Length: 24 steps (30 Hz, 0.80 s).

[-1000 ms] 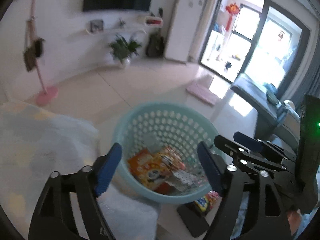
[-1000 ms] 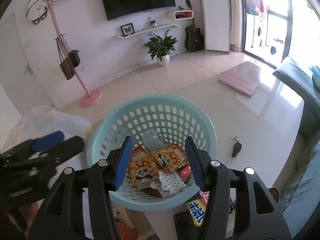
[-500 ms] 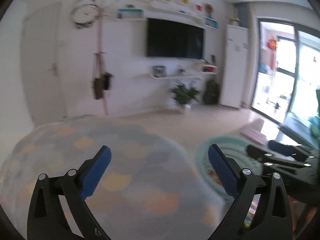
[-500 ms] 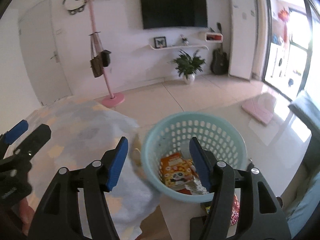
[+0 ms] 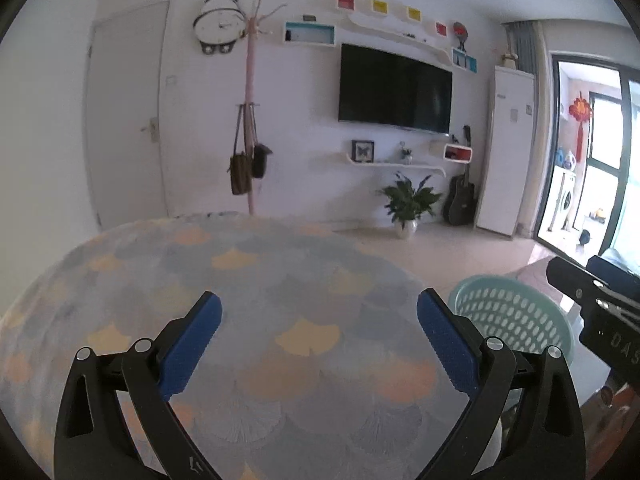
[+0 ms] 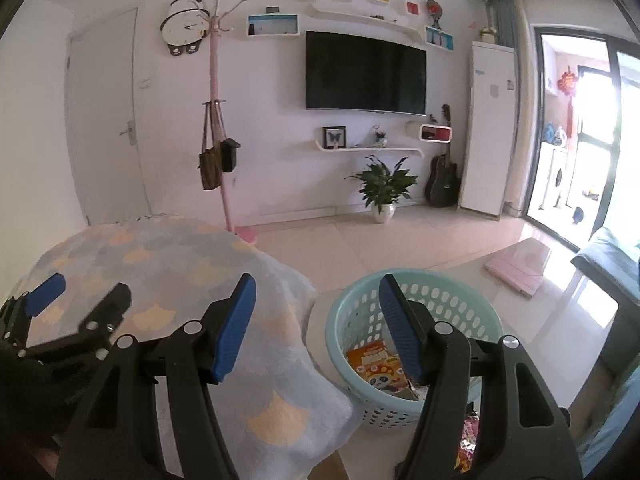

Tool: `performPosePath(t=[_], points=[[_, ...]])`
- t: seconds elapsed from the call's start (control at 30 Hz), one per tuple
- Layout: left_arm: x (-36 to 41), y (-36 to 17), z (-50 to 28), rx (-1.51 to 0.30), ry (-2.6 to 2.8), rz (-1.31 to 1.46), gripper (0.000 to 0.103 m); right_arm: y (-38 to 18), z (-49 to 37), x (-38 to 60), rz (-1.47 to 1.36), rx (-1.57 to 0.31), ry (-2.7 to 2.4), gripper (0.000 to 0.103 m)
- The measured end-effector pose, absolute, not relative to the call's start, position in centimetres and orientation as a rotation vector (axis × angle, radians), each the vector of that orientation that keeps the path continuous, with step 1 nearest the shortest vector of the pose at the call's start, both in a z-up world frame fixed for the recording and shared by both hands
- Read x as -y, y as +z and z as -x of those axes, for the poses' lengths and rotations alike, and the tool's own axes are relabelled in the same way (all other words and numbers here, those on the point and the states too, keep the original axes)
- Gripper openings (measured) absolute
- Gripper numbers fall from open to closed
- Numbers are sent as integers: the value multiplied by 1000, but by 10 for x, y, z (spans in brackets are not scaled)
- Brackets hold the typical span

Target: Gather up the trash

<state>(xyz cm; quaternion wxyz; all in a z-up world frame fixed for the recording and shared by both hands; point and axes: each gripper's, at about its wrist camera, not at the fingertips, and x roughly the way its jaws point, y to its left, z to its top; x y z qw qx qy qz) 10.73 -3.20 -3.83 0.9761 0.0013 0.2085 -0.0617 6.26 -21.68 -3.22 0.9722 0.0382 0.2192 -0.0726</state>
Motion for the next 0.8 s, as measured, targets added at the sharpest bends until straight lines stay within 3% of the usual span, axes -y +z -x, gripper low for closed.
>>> performPosePath(t=[0.8], points=[[36, -44, -100, -420, -97, -12, 95, -39, -61, 229, -110, -447, -184, 60]])
